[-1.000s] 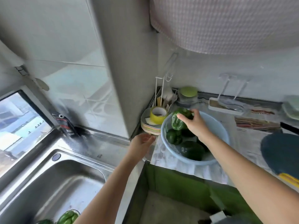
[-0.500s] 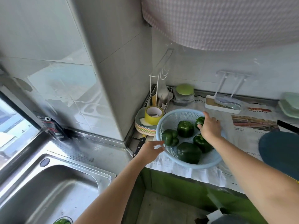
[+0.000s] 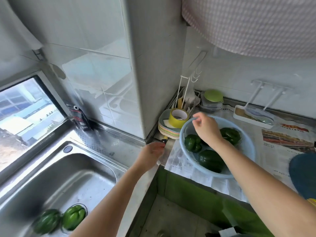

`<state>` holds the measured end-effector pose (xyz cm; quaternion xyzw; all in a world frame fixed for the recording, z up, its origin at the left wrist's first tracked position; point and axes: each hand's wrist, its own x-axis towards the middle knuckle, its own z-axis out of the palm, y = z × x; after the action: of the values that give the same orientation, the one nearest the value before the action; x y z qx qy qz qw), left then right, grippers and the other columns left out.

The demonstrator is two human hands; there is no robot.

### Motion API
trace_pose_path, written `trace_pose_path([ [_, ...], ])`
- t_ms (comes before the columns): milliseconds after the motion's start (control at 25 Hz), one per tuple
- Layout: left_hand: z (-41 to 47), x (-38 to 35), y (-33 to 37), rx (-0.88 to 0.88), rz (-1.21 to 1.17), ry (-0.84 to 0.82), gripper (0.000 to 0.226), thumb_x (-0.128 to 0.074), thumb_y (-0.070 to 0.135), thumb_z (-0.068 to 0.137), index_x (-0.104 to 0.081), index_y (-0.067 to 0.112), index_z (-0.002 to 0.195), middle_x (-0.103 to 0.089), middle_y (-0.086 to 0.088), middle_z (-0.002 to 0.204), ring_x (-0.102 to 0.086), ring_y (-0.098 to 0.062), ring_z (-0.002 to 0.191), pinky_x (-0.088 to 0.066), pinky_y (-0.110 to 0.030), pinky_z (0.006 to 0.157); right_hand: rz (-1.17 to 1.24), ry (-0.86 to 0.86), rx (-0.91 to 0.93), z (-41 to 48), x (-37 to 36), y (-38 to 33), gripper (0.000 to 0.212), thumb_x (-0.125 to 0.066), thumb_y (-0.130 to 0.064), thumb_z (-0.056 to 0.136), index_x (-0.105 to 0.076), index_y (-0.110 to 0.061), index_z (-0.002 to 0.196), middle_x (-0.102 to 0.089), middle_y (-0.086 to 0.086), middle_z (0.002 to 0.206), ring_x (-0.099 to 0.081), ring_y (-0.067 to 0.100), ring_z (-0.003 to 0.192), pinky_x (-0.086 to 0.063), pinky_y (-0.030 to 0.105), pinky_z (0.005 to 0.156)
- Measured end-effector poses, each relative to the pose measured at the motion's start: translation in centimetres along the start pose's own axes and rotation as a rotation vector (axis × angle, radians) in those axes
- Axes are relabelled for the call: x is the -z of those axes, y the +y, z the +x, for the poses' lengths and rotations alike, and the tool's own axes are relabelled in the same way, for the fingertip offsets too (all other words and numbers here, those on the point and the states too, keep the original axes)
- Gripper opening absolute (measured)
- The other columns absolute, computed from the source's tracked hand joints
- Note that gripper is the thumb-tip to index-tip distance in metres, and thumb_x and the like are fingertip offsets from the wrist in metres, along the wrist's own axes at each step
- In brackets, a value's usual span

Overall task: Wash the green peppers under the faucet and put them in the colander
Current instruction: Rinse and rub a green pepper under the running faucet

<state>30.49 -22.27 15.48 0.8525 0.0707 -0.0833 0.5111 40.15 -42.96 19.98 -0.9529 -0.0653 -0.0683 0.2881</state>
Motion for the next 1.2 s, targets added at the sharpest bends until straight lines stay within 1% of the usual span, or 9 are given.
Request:
trace_pose_path([
  [120, -4.5, 4.1, -2.4, 0.031, -0.004, 0.169, 0.016, -0.053, 0.021, 0.095, -0.064, 0.019, 0.106, -0.071, -0.002, 0.089, -0.066, -0.015, 0.078, -0.05, -0.023, 0.077, 0.085, -0.126, 0.186, -3.3, -2.6, -7.5, 0.031, -0.05, -0.034, 0.096, -0.064, -0.009, 0.086, -0.068, 0.006, 0.068, -0.061, 0.017, 0.058, -0.051, 0.034, 0.059],
  [280, -11.5, 9.1, -7.8, 0.241, 0.043, 0.409, 0.028, -0.052, 0.04, 0.093, -0.065, 0.016, 0.086, -0.065, -0.003, 0.061, -0.06, -0.013, 0.05, -0.047, -0.027, 0.059, 0.084, -0.304, 0.36, -8.8, -8.3, -14.7, 0.031, -0.056, -0.042, 0.091, -0.058, -0.015, 0.077, -0.048, -0.008, 0.054, -0.045, 0.012, 0.053, -0.03, 0.021, 0.047],
  [360, -15.3, 10.8, -10.9, 0.366, 0.065, 0.489, 0.033, -0.051, 0.044, 0.093, -0.063, 0.016, 0.082, -0.065, -0.004, 0.061, -0.062, -0.015, 0.052, -0.045, -0.027, 0.058, 0.115, -0.419, 0.433, -11.3, -11.3, -17.3, 0.02, -0.062, -0.035, 0.088, -0.059, -0.016, 0.086, -0.049, -0.009, 0.059, -0.046, 0.008, 0.055, -0.034, 0.022, 0.051],
  [480, -20.8, 12.4, -17.3, 0.544, 0.063, 0.579, 0.025, -0.054, 0.039, 0.092, -0.061, 0.017, 0.084, -0.066, -0.002, 0.072, -0.067, -0.023, 0.078, -0.043, -0.029, 0.065, 0.125, -0.576, 0.508, -14.9, -16.7, -20.7, 0.007, -0.065, -0.018, 0.083, -0.061, -0.013, 0.086, -0.065, 0.002, 0.077, -0.061, 0.019, 0.073, -0.048, 0.03, 0.067],
  [560, -23.7, 13.0, -21.3, 0.689, -0.034, 0.573, 0.022, -0.058, 0.034, 0.09, -0.058, 0.014, 0.1, -0.069, -0.007, 0.092, -0.066, -0.026, 0.089, -0.049, -0.034, 0.076, 0.109, -0.664, 0.529, -16.6, -20.3, -22.3, 0.003, -0.063, -0.013, 0.081, -0.062, -0.012, 0.083, -0.066, 0.006, 0.087, -0.06, 0.021, 0.077, -0.048, 0.032, 0.071],
  [640, -26.1, 12.9, -24.1, 0.859, -0.131, 0.506, 0.038, -0.058, 0.032, 0.089, -0.048, 0.01, 0.119, -0.064, -0.011, 0.102, -0.065, -0.029, 0.094, -0.05, -0.036, 0.079, 0.081, -0.765, 0.511, -17.6, -23.5, -23.2, 0.01, -0.062, -0.013, 0.081, -0.063, -0.01, 0.09, -0.066, 0.008, 0.097, -0.057, 0.019, 0.08, -0.045, 0.029, 0.073],
  [840, -29.3, 11.5, -27.4, 1.074, -0.25, 0.402, 0.031, -0.053, 0.02, 0.093, -0.045, 0.002, 0.117, -0.063, -0.013, 0.087, -0.062, -0.022, 0.061, -0.045, -0.023, 0.046, -0.052, -0.996, 0.477, -18.7, -31.9, -24.4, 0.028, -0.061, -0.013, 0.082, -0.058, -0.01, 0.109, -0.065, 0.01, 0.109, -0.06, 0.027, 0.101, -0.05, 0.034, 0.084],
  [1000, -29.0, 12.2, -28.2, 1.127, -0.305, 0.394, 0.014, -0.045, 0.021, 0.097, -0.049, 0.009, 0.091, -0.065, -0.006, 0.068, -0.062, -0.011, 0.043, -0.049, -0.023, 0.058, -0.172, -1.112, 0.56, -18.2, -37.5, -25.9, 0.051, -0.067, -0.021, 0.081, -0.05, -0.011, 0.128, -0.058, 0.011, 0.128, -0.054, 0.028, 0.116, -0.044, 0.03, 0.089],
  [1200, -29.5, 12.6, -28.6, 1.189, -0.515, 0.466, 0.027, -0.037, 0.02, 0.101, -0.051, 0.005, 0.082, -0.062, -0.012, 0.072, -0.063, -0.013, 0.044, -0.048, -0.019, 0.046, -0.282, -1.252, 0.619, -18.7, -43.9, -26.2, 0.091, -0.078, -0.032, 0.073, -0.029, -0.007, 0.145, -0.042, 0.013, 0.145, -0.043, 0.03, 0.131, -0.039, 0.035, 0.103],
])
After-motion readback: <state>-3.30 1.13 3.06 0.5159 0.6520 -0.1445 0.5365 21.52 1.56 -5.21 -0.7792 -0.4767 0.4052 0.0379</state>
